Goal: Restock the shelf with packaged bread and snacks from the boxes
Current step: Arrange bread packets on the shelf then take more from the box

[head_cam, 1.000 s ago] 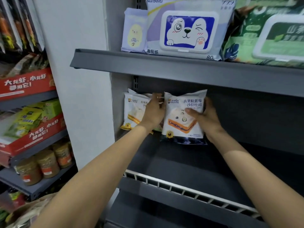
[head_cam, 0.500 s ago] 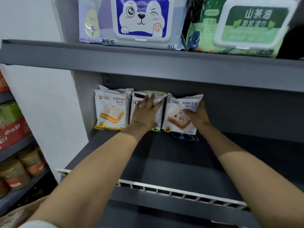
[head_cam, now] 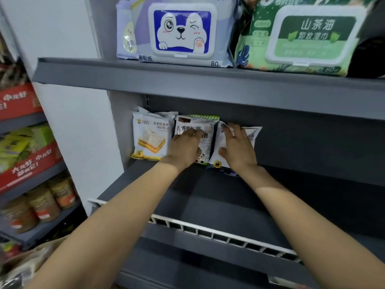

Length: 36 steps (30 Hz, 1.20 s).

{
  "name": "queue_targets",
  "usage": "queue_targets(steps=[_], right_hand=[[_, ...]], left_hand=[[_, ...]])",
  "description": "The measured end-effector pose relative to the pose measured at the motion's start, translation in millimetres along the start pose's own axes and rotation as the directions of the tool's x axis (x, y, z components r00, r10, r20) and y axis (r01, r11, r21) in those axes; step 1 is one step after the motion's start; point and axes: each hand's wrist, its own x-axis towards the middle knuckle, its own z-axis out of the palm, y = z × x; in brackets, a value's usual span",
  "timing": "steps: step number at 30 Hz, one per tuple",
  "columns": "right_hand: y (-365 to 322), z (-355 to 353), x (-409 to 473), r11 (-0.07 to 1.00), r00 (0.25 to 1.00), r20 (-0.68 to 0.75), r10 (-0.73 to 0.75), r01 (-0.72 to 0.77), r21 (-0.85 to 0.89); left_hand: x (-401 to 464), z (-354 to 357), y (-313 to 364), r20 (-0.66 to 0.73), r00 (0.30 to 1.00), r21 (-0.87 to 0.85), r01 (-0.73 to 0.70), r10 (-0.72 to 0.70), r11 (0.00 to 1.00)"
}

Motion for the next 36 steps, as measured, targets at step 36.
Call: queue_targets(steps=[36], right_hand=[[-596, 294, -441, 0.925, 0.364, 0.853, -0.373, 0.073, 0.373]], left_hand=[[-741, 49, -378, 0.438, 0.336, 0.013, 0.925, -0.834, 0.379]])
